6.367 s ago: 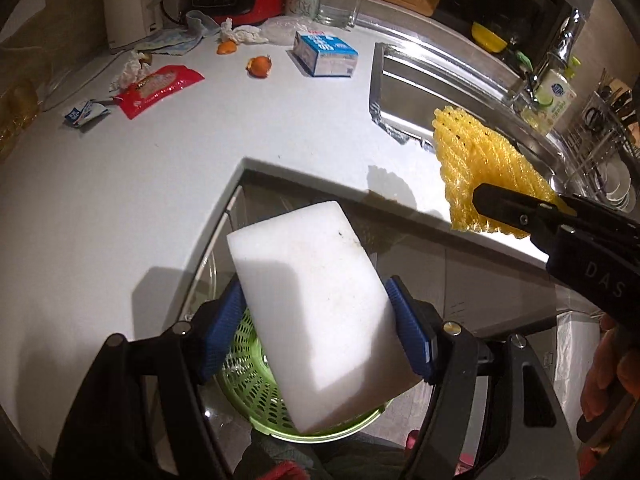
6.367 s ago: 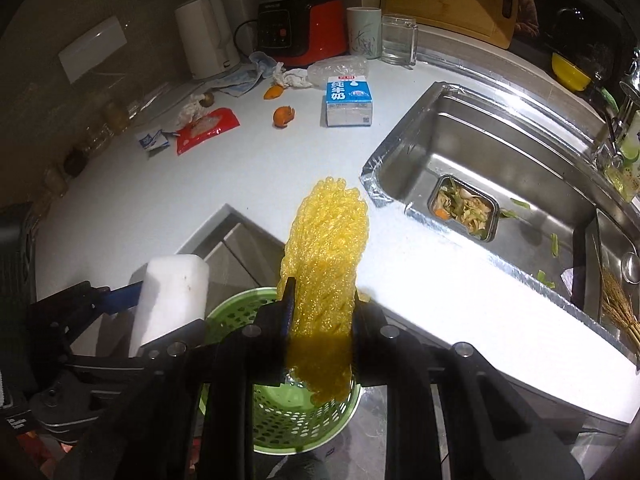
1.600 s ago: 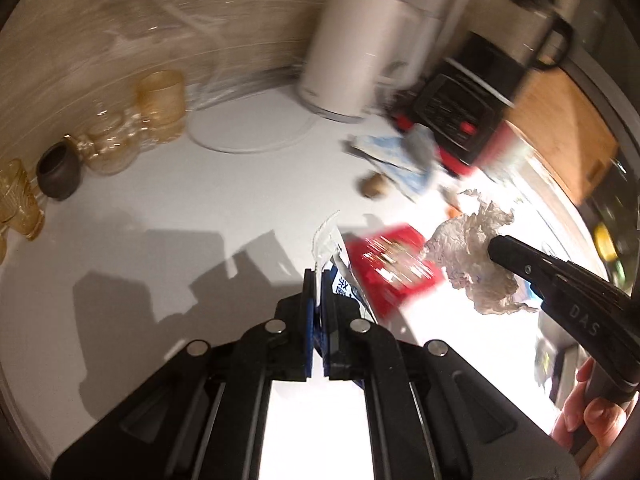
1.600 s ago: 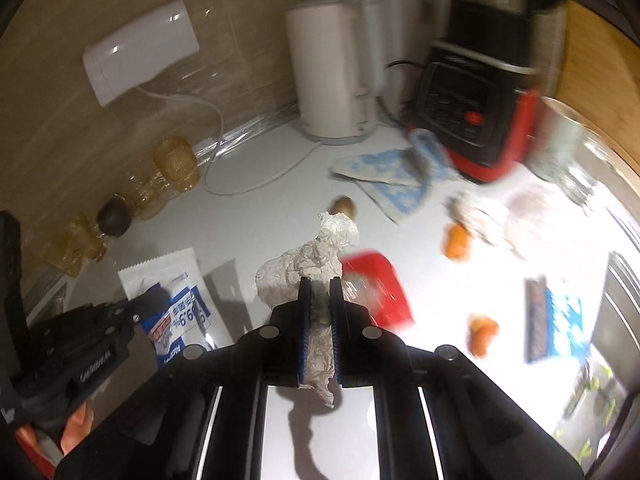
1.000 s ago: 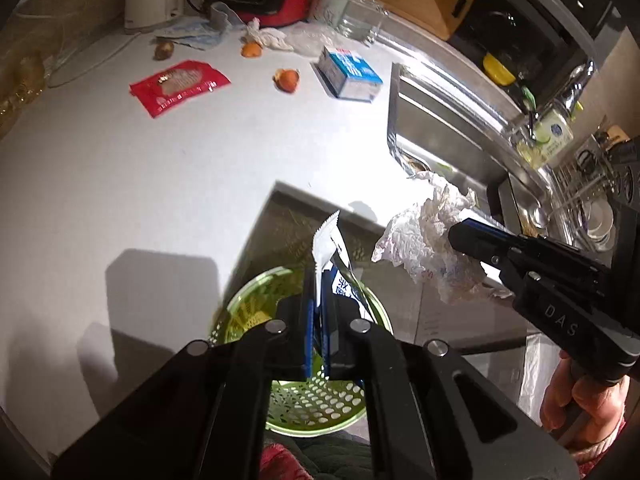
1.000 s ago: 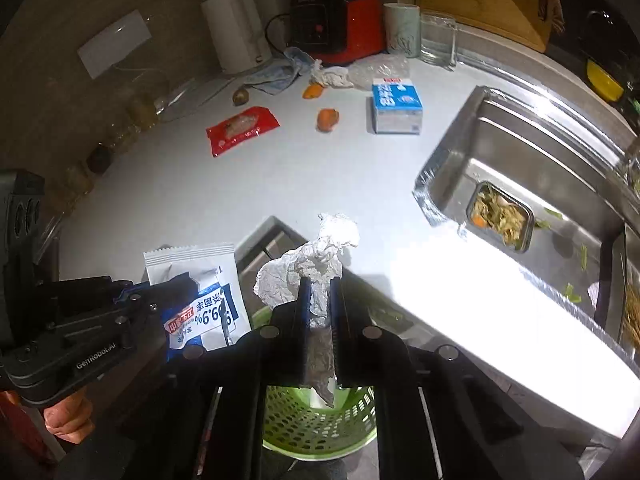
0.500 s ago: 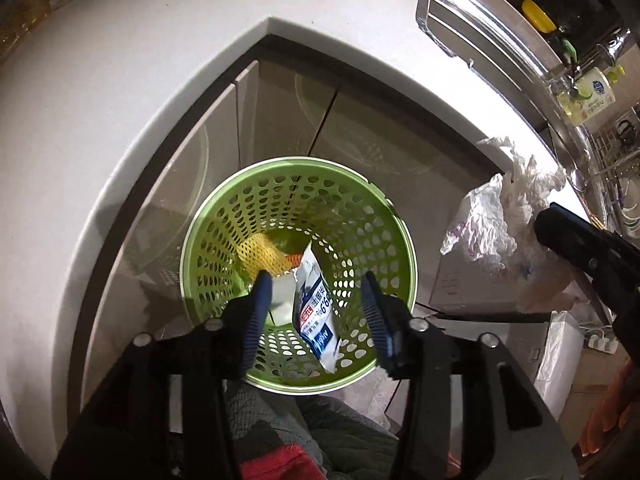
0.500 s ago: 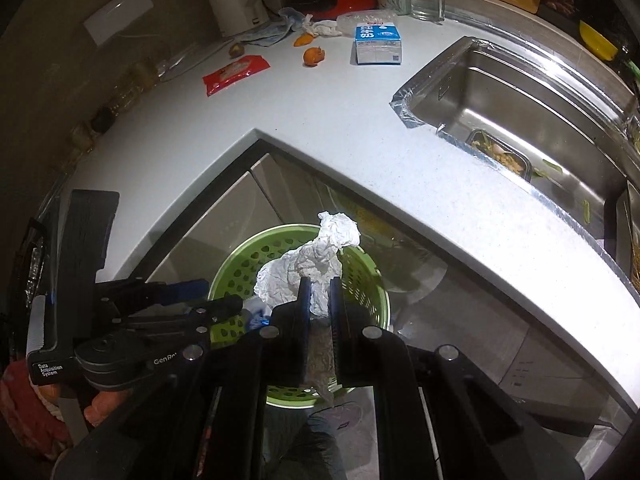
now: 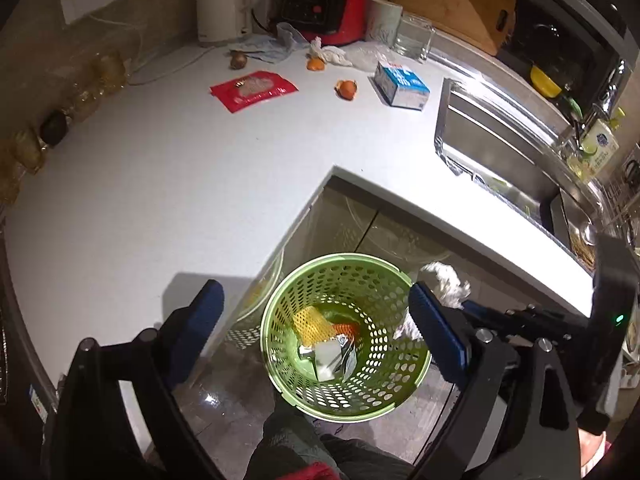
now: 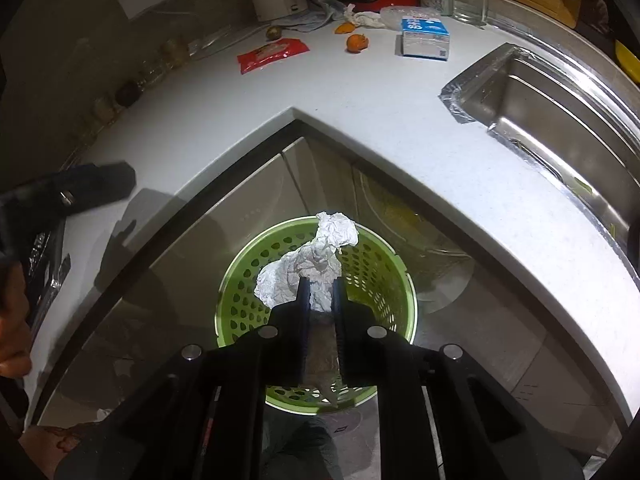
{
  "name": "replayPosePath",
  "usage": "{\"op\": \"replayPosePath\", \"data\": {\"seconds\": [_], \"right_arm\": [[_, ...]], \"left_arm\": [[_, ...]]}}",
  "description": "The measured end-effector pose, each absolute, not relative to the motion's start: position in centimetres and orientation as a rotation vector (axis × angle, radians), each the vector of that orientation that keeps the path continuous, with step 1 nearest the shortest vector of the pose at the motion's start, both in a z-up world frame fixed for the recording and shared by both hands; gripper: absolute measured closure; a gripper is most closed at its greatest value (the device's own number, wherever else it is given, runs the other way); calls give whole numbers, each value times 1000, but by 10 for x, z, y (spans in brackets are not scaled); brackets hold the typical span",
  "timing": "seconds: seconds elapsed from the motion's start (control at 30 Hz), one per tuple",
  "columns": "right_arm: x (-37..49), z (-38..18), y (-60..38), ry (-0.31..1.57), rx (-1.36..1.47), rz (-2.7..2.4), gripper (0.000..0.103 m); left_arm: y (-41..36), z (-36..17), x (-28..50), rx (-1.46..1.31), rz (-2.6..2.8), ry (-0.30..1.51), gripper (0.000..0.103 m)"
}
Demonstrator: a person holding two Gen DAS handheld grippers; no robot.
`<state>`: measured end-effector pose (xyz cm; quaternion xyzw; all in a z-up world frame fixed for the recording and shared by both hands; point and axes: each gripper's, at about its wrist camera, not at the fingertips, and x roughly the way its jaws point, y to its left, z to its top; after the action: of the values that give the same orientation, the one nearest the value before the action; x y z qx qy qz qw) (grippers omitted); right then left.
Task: Collect trash
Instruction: 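Carry both items over the green basket and release them, then move left tool to the red snack bag while right tool approaches the orange peel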
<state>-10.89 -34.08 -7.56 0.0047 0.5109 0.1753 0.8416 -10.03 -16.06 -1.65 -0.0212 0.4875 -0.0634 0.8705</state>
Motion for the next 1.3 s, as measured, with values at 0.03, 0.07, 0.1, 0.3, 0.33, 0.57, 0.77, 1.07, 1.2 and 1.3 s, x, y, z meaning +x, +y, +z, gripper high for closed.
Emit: {"op": "replayPosePath", "data": {"seconds": [0.03,0.07,0.1,0.3,0.33,0.57,0.77,1.07,1.2,1.3], "right_arm": [[-109,-79,-336,1083,6,385,83],[-108,-84,-332,1093,6,406,77],[-108,-89,-328,1101,4,417,63],[-109,-90,-320,1088,23,433,32],[-108,-86,-322,1073,26,430,28],[-95,-34,-329,951,0,360,14],[-55,0,-329,870,4,303,8],[31,8,-316,861,32,216,8],[74,3,-310,880,94,176,8],[100,-1,-303,895,101,140,8]], "left_arm": [[-158,-10,-102,-48,-117,1005,12],[-155,-5,-104,-49,-106,992,11],[-154,0,-105,-47,-95,980,11],[-147,13,-109,-29,-38,948,9],[-143,14,-108,-41,-28,949,9],[-118,18,-78,-104,1,949,9],[-108,16,-22,-6,-26,881,9],[-80,-12,102,144,-194,845,9],[-76,-35,151,192,-284,863,9],[-76,-53,183,224,-345,877,9]]}}
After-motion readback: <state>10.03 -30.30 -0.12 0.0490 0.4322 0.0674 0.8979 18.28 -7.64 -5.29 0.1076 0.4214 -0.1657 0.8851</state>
